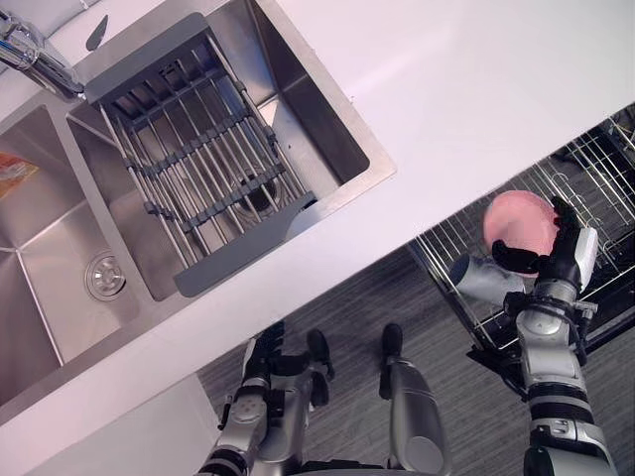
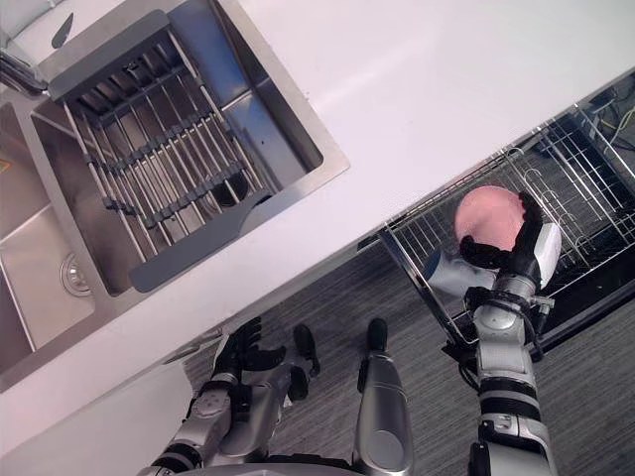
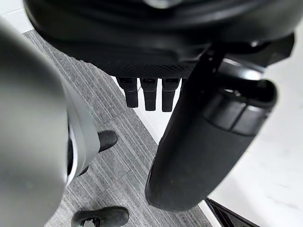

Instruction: Walk over to the sink, pick up the cup, carry it to the dishwasher, place the cup inside the dishwasher, then close the dishwasher door

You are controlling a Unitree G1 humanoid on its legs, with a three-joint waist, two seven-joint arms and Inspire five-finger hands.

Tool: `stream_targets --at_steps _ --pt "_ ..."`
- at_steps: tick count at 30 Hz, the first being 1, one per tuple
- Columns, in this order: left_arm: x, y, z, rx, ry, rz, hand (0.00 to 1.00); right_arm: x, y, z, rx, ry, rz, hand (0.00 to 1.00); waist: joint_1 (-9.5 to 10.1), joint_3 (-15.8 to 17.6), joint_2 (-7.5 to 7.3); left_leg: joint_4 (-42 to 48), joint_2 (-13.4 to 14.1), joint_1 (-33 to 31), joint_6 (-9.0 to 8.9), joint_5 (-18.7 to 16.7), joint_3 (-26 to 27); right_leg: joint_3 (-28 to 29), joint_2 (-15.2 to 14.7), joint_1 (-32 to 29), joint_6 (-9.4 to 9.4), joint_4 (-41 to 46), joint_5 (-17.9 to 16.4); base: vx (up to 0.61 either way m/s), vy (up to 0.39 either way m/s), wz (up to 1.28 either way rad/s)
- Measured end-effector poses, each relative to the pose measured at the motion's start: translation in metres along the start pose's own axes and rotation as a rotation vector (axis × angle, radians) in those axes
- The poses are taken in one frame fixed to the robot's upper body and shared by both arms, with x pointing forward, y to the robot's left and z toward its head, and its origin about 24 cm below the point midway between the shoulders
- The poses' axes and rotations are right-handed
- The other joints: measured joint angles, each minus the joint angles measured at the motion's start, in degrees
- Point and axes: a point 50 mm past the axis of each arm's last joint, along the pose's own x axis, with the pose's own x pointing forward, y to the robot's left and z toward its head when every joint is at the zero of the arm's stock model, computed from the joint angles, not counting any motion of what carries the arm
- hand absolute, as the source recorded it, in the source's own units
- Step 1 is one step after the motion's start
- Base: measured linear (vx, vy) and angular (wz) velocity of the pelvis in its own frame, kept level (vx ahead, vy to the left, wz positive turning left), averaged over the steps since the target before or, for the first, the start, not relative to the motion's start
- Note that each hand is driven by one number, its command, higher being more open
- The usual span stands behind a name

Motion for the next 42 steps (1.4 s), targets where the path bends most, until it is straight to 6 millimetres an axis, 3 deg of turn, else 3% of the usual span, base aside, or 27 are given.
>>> stream_targets --at_steps 3,8,13,19,24,29,33,38,42 --pt "0.000 -0.002 0.000 -0.003 0.001 -0.002 0.90 -0.006 -0.007 0.014 0.032 -0.069 -0.040 0.90 -0.04 0.1 -0.16 -0.2 0.0 0.5 -0.02 0.0 -0.1 0.0 0.1 0.5 -0.01 -0.1 0.0 0.00 0.000 0.00" --pt "0.002 -0.003 0.003 -0.002 -0.003 -0.004 0.90 -0.023 -0.011 0.020 0.108 -0.087 -0.099 0.90 -0.05 0.7 -1.16 -0.4 0.1 1.5 -0.07 0.0 -0.1 -0.2 0.2 1.6 -0.10 -0.5 -0.1 0.00 0.000 0.00" --pt "0.002 -0.003 0.002 -0.003 0.011 -0.004 0.90 -0.047 -0.010 0.014 0.151 -0.063 -0.105 0.90 -0.17 0.6 -1.59 -0.5 0.4 2.5 -0.31 -0.1 -0.5 -0.6 0.4 3.2 -0.10 -1.3 -0.1 0.01 0.004 0.02" --pt "0.002 0.002 -0.002 0.005 0.042 0.005 0.90 -0.082 -0.005 -0.003 0.171 0.010 -0.050 0.90 -0.61 -0.1 -3.67 -0.4 1.2 5.0 -1.09 -1.0 -1.2 -1.5 1.4 7.1 -0.16 -3.8 -0.1 0.03 -0.007 0.02" --pt "-0.003 0.006 -0.017 0.038 0.102 0.008 0.90 -0.116 0.002 -0.023 0.174 0.108 0.031 0.90 -1.34 -4.4 -5.79 -2.2 1.2 7.6 -1.41 -1.2 -1.8 -2.5 1.8 10.7 -0.18 -7.1 0.0 0.09 0.001 0.04" --pt "-0.016 0.016 -0.042 0.036 0.180 0.031 0.90 -0.140 0.010 -0.036 0.154 0.175 0.133 0.90 -1.78 -11.1 -6.04 -4.6 0.7 10.6 -1.64 -1.4 -2.7 -3.7 1.9 15.0 0.14 -10.8 0.1 0.10 0.025 0.09" --pt "-0.024 0.026 -0.060 0.051 0.256 0.053 0.90 -0.134 0.005 -0.029 0.129 0.092 0.130 0.90 -1.93 -15.7 -6.24 -5.7 0.5 12.6 -1.76 -1.4 -3.5 -4.7 1.9 17.9 0.48 -13.0 0.4 0.04 0.023 0.10" --pt "-0.027 0.027 -0.065 0.085 0.284 0.041 0.90 -0.151 0.025 -0.051 0.111 0.216 0.242 0.90 -2.06 -17.2 -6.18 -5.9 0.2 13.6 -1.72 -1.4 -4.1 -5.0 1.9 19.8 0.54 -14.9 1.4 -0.02 0.013 0.03" --pt "-0.030 0.027 -0.070 0.111 0.301 0.026 0.90 -0.167 0.027 -0.074 0.065 0.333 0.293 0.90 -2.42 -18.2 -5.27 -6.1 -0.1 13.7 -1.48 -1.2 -4.2 -5.0 2.1 20.5 0.67 -16.2 2.3 -0.04 0.016 0.00"
